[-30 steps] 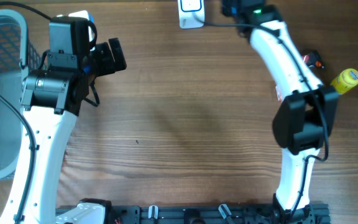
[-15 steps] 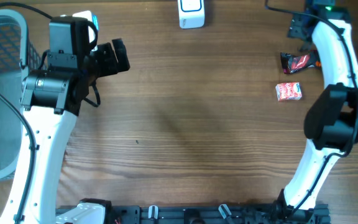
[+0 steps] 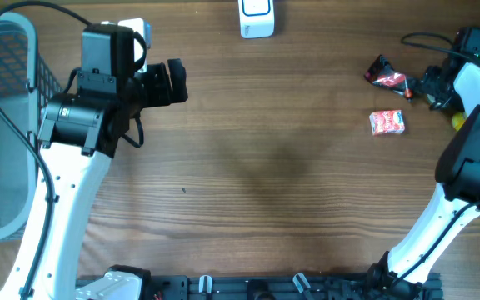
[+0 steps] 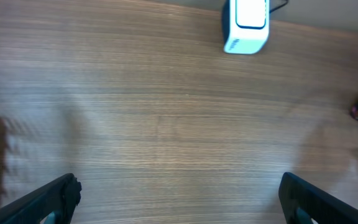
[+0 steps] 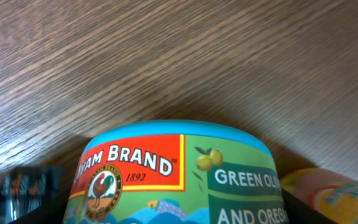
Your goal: Scan the item barcode
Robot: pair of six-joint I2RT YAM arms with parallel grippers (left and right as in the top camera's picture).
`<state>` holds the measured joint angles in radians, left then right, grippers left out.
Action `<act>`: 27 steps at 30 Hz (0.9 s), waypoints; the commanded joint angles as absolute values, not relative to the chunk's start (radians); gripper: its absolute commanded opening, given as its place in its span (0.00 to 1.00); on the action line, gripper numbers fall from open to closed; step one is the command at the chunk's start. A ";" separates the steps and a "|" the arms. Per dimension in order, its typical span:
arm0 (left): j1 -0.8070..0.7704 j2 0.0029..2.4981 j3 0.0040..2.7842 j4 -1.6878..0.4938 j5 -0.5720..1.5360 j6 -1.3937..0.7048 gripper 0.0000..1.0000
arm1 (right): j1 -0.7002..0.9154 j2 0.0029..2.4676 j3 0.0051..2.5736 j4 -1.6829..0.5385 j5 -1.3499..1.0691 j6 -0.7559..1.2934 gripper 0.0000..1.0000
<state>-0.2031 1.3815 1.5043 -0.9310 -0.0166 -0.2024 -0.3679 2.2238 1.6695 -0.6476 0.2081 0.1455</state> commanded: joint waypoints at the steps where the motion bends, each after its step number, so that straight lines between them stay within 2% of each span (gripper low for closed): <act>1: -0.206 1.317 1.505 -0.942 -0.093 -0.182 1.00 | -0.360 2.235 1.667 -0.632 0.174 0.160 0.87; 2: -0.206 1.294 1.505 -0.945 -0.104 -0.181 1.00 | -0.360 2.235 1.667 -0.628 0.174 0.160 1.00; 8: -0.206 1.160 1.505 -0.959 -0.107 -0.163 1.00 | -0.359 2.234 1.668 -0.588 0.169 0.160 1.00; 14: -0.227 1.026 1.505 -0.961 -0.163 -0.107 1.00 | -0.357 2.149 1.672 -0.556 -0.012 0.159 1.00; 18: -0.418 0.894 1.505 -0.979 -0.542 -0.107 1.00 | -0.356 1.994 1.672 -0.539 -0.036 0.156 1.00; 22: -0.622 0.817 1.505 -1.051 -0.731 -0.114 0.99 | -0.356 1.817 1.671 -0.563 -0.042 0.140 1.00; 27: -0.882 0.795 1.505 -1.129 -1.069 -0.226 1.00 | -0.356 1.509 1.671 -0.681 -0.107 0.061 1.00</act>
